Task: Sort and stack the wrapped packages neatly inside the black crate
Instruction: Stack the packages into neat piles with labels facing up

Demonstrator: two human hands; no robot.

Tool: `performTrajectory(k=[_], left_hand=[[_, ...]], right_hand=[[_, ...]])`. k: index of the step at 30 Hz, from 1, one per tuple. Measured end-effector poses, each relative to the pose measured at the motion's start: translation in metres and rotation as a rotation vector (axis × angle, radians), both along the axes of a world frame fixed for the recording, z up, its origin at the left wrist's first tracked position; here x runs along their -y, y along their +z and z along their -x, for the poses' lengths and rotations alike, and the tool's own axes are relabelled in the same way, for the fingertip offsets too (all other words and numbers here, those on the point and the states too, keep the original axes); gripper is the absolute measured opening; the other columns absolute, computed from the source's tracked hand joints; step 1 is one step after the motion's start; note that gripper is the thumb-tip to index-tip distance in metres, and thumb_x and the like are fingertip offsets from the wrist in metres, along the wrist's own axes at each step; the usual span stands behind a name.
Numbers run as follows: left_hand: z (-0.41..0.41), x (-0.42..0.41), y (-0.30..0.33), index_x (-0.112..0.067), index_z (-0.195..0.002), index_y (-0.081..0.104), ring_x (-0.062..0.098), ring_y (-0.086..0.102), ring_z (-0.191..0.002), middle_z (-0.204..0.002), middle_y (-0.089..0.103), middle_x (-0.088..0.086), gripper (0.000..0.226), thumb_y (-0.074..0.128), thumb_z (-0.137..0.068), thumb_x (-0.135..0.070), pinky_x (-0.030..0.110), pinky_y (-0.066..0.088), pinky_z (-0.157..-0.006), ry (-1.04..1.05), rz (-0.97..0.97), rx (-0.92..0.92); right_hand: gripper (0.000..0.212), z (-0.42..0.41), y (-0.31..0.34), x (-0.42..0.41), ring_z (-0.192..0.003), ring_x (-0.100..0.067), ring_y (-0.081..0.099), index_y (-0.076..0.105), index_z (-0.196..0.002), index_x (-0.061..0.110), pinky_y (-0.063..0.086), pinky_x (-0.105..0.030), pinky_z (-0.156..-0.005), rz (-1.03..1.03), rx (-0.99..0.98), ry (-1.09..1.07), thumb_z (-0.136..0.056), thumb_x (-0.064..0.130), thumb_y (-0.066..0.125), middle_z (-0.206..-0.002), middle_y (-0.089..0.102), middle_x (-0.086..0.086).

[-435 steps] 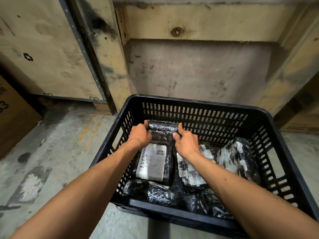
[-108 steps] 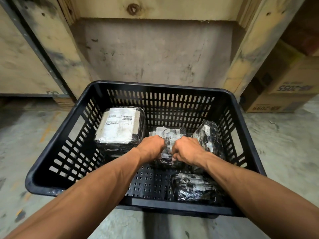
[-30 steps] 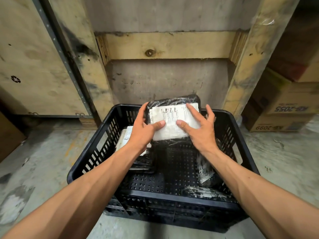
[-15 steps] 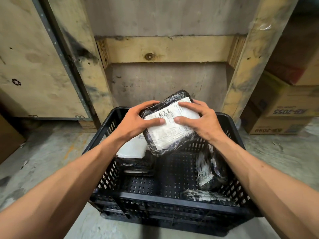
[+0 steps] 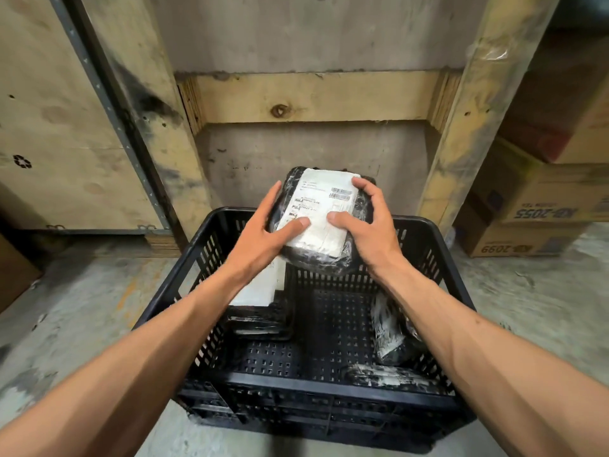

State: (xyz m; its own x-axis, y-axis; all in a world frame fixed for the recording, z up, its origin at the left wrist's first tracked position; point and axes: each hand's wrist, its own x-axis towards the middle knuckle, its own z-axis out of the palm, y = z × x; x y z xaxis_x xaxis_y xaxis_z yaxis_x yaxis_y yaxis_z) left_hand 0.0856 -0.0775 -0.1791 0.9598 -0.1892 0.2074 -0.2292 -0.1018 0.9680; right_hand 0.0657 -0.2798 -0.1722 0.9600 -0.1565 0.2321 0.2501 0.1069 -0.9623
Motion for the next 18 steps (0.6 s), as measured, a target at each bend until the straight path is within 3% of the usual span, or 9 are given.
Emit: performTrajectory(k=[2, 6, 9, 11, 14, 18], left_hand=[[-0.004, -0.01, 0.007, -0.056, -0.152, 0.019, -0.02, 0.058, -0.11, -0.127, 0.053, -0.045, 0.106, 0.085, -0.07, -0.059, 0.004, 0.05, -0.077, -0.059, -0.075, -0.042], [-0.002, -0.009, 0.006, -0.052, -0.154, 0.022, -0.005, 0.064, -0.115, -0.132, 0.061, -0.031, 0.104, 0.088, -0.073, -0.049, 0.016, 0.057, -0.082, -0.055, -0.015, -0.077], [0.005, -0.002, -0.007, -0.044, -0.156, 0.026, -0.002, 0.067, -0.111, -0.121, 0.066, -0.033, 0.099, 0.088, -0.078, -0.035, 0.017, 0.057, -0.078, 0.022, 0.075, -0.047], [0.01, 0.004, -0.014, -0.04, -0.157, 0.023, -0.006, 0.066, -0.11, -0.118, 0.065, -0.037, 0.098, 0.085, -0.082, -0.032, 0.012, 0.056, -0.077, 0.077, 0.095, -0.028], [0.016, 0.009, -0.023, -0.044, -0.157, 0.012, -0.013, 0.063, -0.108, -0.115, 0.063, -0.04, 0.103, 0.083, -0.083, -0.039, 0.006, 0.052, -0.075, 0.105, 0.082, -0.054], [0.017, 0.014, -0.035, -0.033, -0.154, -0.027, -0.01, 0.061, -0.115, -0.138, 0.058, -0.023, 0.117, 0.071, -0.091, -0.043, 0.01, 0.052, -0.09, -0.036, -0.052, -0.186]], right_hand=[[0.07, -0.003, 0.003, 0.006, -0.115, -0.025, 0.065, 0.059, -0.133, 0.028, 0.059, -0.049, -0.093, 0.057, 0.03, 0.047, -0.075, -0.004, 0.082, -0.128, 0.064, 0.001], [0.076, -0.005, -0.002, 0.006, -0.115, -0.025, 0.068, 0.058, -0.139, 0.031, 0.061, -0.049, -0.089, 0.034, 0.011, 0.142, -0.076, -0.004, 0.082, -0.132, 0.065, -0.003], [0.084, -0.005, -0.008, 0.004, -0.118, -0.007, 0.065, 0.042, -0.152, 0.036, 0.059, -0.029, -0.087, -0.001, -0.019, 0.122, -0.085, 0.005, 0.08, -0.142, 0.058, 0.008], [0.084, -0.004, -0.01, 0.002, -0.118, 0.008, 0.06, 0.03, -0.158, 0.042, 0.055, -0.017, -0.087, 0.134, -0.044, 0.08, -0.092, 0.022, 0.077, -0.143, 0.052, 0.018], [0.075, 0.002, -0.018, -0.002, -0.13, -0.006, 0.053, 0.028, -0.156, 0.051, 0.051, -0.033, -0.104, 0.423, -0.077, 0.033, -0.094, 0.048, 0.069, -0.15, 0.048, 0.012], [0.066, 0.013, -0.033, 0.005, -0.125, -0.014, 0.056, 0.038, -0.153, 0.05, 0.049, -0.042, -0.108, 0.505, -0.095, -0.019, -0.095, 0.045, 0.069, -0.138, 0.053, 0.004]])
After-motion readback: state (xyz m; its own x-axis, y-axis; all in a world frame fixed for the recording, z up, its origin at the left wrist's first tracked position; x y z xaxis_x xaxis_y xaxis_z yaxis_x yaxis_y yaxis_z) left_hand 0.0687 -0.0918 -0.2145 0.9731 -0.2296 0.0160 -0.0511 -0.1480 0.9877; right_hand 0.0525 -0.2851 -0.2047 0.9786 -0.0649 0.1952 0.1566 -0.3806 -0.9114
